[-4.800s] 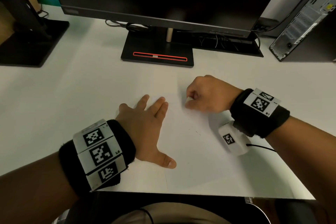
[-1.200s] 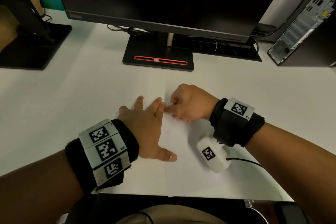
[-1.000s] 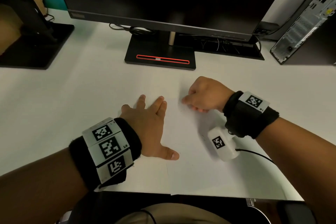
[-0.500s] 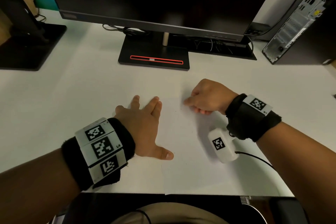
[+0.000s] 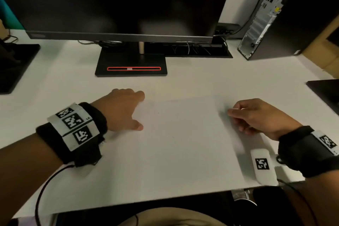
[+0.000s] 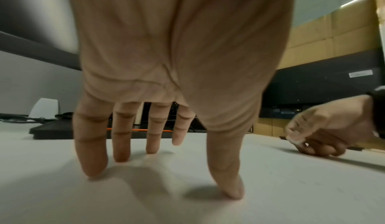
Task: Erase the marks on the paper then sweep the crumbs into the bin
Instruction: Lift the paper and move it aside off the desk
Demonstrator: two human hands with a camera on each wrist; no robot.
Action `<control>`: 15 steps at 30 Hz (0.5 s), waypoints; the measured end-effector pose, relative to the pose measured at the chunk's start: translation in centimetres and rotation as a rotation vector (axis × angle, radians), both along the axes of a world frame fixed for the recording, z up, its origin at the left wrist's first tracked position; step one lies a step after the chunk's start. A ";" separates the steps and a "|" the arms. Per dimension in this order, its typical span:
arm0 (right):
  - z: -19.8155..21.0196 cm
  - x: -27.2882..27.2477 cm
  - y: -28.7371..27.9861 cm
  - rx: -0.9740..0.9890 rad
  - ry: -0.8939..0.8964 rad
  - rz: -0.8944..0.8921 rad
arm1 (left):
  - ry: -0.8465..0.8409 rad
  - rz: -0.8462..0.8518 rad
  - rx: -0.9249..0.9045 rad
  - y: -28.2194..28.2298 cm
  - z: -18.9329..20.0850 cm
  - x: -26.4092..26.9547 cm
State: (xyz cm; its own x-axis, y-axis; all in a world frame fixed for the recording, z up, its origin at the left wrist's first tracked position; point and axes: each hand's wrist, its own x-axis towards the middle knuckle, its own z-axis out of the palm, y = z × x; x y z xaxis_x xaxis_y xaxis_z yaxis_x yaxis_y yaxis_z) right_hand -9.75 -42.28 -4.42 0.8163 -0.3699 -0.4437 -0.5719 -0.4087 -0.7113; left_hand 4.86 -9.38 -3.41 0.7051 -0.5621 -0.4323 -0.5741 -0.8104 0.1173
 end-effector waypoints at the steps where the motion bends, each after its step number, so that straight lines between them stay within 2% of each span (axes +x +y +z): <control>1: -0.3 -0.3 -0.2 0.010 -0.012 -0.002 | 0.002 0.006 -0.005 -0.3 0.0 0.0; 9: -1.0 0.0 -0.8 0.070 -0.051 0.004 | 0.098 0.106 -0.018 -1.9 0.0 0.4; 12: -1.3 0.3 -1.0 0.064 -0.093 0.009 | 0.091 0.116 -0.118 -1.9 0.4 0.9; 15: -1.1 0.6 -1.1 0.081 -0.200 0.014 | 0.067 0.126 -0.293 -1.4 1.6 1.7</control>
